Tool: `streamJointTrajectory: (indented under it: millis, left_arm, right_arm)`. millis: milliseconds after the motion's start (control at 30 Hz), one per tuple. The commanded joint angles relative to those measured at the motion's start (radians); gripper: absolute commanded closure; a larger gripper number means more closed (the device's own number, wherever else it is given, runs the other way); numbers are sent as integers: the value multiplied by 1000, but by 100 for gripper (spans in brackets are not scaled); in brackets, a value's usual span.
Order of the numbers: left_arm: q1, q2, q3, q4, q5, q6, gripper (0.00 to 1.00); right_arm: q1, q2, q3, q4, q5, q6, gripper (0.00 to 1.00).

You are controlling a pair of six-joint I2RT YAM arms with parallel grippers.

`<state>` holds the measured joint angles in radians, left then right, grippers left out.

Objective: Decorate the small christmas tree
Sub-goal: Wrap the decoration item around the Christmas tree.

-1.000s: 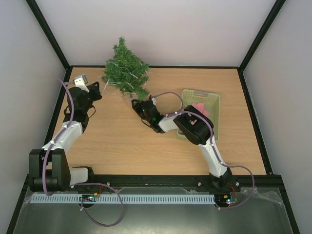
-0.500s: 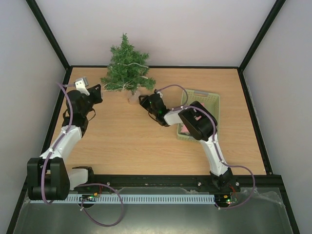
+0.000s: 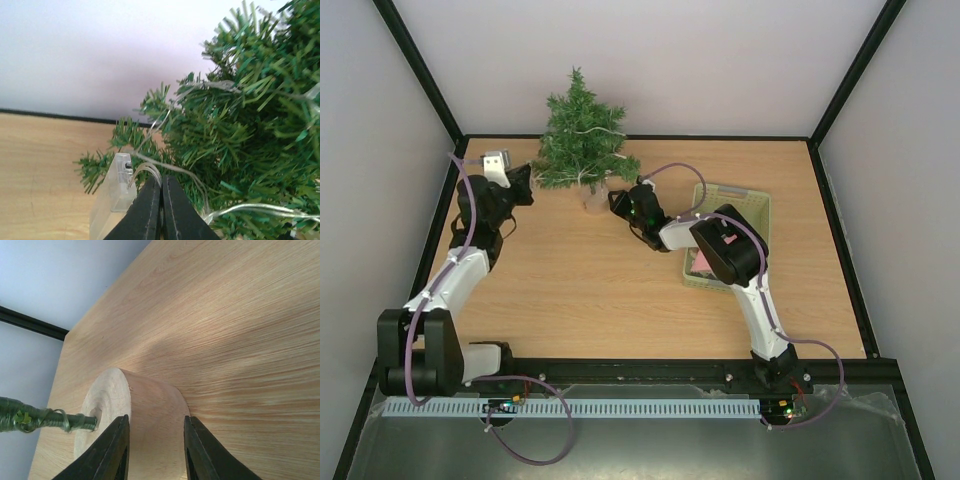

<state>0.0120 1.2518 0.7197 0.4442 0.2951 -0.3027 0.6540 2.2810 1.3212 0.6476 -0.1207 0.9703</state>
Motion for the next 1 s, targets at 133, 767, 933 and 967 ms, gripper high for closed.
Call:
streamJointTrajectory:
  millis: [133, 767, 933, 967]
  left_arm:
    - [11, 46, 101, 119, 33, 129, 98]
    - [89, 266, 243, 132, 384, 199, 97]
    - [74, 320, 322, 88, 365, 241, 98]
    - [74, 324, 329, 91, 357, 246, 98]
  right_arm:
    - [-13, -36, -22, -42, 3, -74, 71]
    - [-37, -131, -61, -59, -9, -181, 70]
    - [-39, -138, -53, -64, -11, -192, 70]
    - [-39, -138, -53, -66, -13, -192, 70]
